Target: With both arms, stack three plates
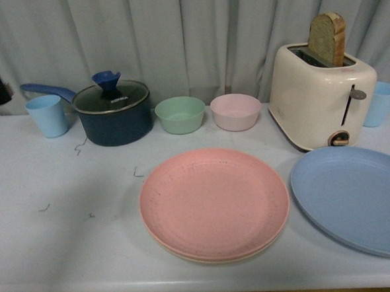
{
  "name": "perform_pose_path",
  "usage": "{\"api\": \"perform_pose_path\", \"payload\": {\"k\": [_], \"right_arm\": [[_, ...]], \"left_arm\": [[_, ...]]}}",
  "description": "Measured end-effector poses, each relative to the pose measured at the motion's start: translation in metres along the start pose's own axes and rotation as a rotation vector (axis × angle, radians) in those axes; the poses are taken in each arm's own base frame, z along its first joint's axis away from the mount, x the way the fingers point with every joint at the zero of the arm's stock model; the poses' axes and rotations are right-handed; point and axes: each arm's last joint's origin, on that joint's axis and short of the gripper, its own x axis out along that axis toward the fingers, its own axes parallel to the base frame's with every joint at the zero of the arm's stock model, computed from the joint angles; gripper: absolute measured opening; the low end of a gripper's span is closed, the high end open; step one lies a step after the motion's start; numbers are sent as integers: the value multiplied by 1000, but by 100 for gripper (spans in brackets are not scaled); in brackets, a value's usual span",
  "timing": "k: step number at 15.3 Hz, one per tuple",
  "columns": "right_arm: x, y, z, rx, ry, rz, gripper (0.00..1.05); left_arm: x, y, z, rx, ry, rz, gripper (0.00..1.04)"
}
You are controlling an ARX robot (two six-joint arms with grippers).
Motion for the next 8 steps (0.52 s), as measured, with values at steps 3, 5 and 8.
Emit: {"api": "perform_pose_path", "payload": {"k": [3, 5, 8], "right_arm": [[0, 0, 0, 0, 0, 0, 98], [0, 0, 0, 0, 0, 0, 98], [0, 0, 0, 0, 0, 0, 98]], "left_arm": [[-28, 8, -14, 10, 77, 1, 2], [-44, 13, -5, 6, 34, -2, 2], [-63, 23, -9, 8, 64, -15, 2]]}}
